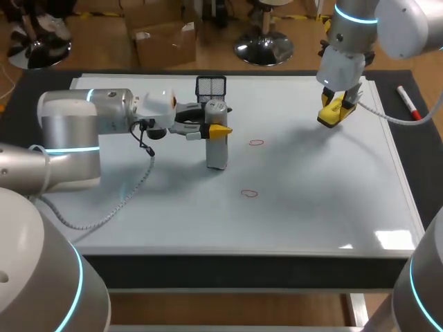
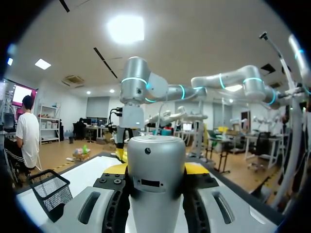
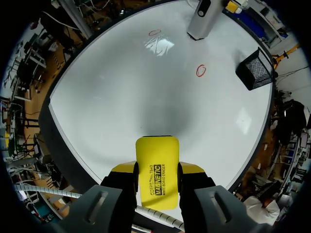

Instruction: Pick up the inspection probe, press it on each red-marked spot on the whiteboard one by one, put down the probe, pick up the eraser, and wipe off all the red marks.

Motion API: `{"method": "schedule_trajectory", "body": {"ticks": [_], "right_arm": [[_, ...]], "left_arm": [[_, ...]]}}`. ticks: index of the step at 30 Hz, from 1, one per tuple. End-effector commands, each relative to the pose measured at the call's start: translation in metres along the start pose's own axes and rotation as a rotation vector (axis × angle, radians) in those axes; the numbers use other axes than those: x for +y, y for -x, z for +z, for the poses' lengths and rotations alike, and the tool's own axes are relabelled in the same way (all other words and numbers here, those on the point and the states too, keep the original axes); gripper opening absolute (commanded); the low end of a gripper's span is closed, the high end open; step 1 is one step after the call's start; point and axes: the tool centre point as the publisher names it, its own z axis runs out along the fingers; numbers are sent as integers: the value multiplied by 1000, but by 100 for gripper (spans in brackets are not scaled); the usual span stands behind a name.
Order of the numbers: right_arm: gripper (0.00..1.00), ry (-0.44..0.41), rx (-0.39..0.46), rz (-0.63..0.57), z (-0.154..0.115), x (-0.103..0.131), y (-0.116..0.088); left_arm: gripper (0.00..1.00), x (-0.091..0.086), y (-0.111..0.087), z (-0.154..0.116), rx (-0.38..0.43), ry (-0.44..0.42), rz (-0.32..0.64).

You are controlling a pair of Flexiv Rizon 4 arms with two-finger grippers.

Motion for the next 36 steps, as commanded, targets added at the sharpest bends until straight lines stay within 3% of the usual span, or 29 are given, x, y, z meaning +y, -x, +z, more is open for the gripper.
{"method": "schedule_trajectory", "body": {"ticks": [1, 13, 36], "right_arm": [[0, -2, 2, -1, -1, 0, 0], [0, -2, 2, -1, -1, 0, 0], [0, -2, 2, -1, -1, 0, 0]], "left_arm": [[0, -4, -3, -4, -12, -2, 7], [0, -25, -20, -45, -136, -4, 30], [0, -36, -73, -164, -425, -34, 53]]}}
